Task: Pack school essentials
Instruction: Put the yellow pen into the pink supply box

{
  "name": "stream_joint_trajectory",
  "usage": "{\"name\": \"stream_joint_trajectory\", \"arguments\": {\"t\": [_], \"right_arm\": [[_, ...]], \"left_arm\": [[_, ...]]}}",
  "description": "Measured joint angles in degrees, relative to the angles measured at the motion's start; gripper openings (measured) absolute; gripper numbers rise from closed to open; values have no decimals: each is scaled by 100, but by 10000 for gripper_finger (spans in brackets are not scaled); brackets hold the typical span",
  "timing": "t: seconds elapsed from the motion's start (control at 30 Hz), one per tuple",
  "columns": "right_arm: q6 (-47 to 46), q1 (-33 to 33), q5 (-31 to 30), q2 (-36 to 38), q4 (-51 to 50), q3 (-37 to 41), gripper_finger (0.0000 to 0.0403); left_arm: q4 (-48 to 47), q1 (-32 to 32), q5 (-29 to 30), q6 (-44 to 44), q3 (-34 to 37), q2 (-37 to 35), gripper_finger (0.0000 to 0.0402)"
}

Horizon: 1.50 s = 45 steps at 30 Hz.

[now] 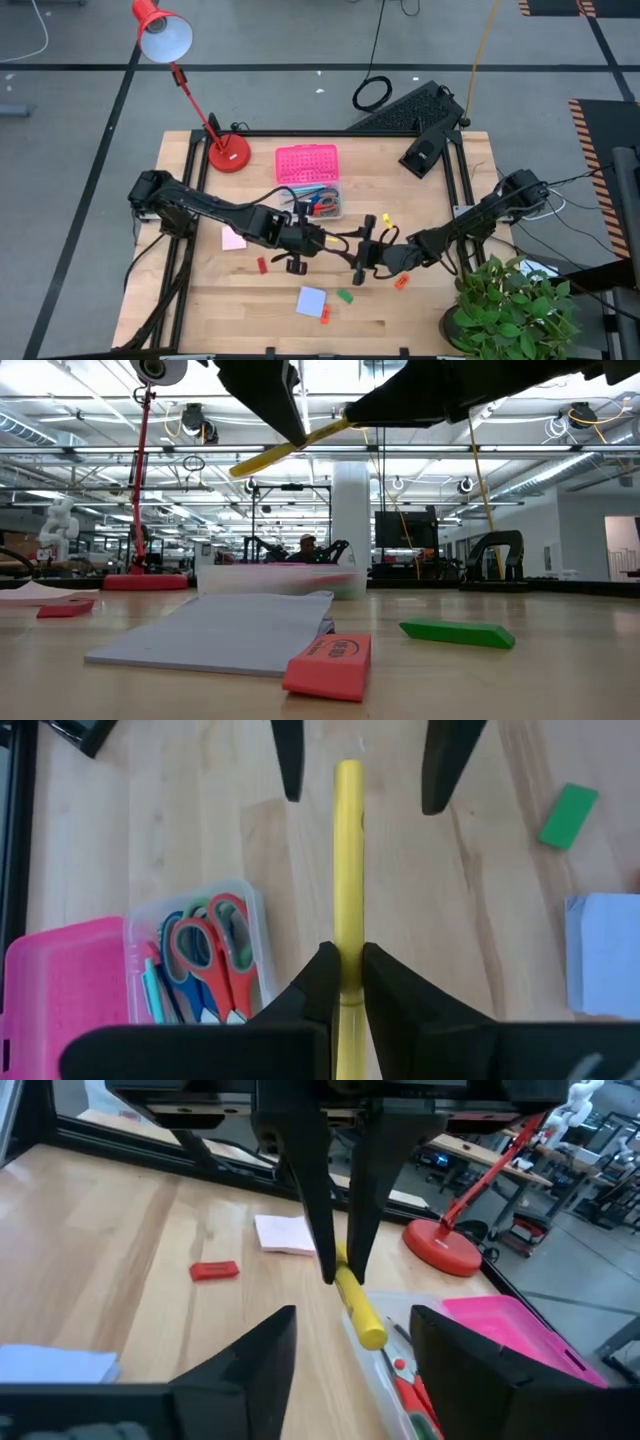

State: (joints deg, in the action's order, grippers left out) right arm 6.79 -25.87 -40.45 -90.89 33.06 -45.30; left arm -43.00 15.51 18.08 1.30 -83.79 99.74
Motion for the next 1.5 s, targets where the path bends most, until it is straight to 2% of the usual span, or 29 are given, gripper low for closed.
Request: {"name": "stream_joint_trajectory", "arguments": {"t": [0.43, 0.57, 0.7, 0.8, 0.93, 1.07, 1.17, 1.3, 1.5], "right_arm": [[-5, 2, 11, 15, 2, 0, 50], [-7, 2, 37, 15, -2, 0, 24], [-7, 0, 39, 17, -3, 2, 24], [-1, 0, 22, 20, -2, 2, 31], [43, 0, 2, 73, -57, 4, 25], [33, -9, 0, 174, -270, 4, 21], [15, -40, -2, 276, -460, 9, 24], [-3, -118, 0, 520, -696, 10, 23], [0, -405, -2, 1172, -901, 13, 25]], "left_arm": [[239, 2, -24, -8, 0, 4, 37], [236, 2, -24, 9, 0, 4, 37], [260, 0, -24, 10, 0, 4, 38], [279, 14, -19, 15, 0, 4, 54], [362, 84, 173, -17, -4, 4, 113], [412, 209, 780, -105, -4, -140, 174], [418, 366, 1161, -167, -4, -487, 203], [363, 629, 1613, -326, -7, -942, 212], [325, 965, 2249, -199, 207, -1353, 195]]}}
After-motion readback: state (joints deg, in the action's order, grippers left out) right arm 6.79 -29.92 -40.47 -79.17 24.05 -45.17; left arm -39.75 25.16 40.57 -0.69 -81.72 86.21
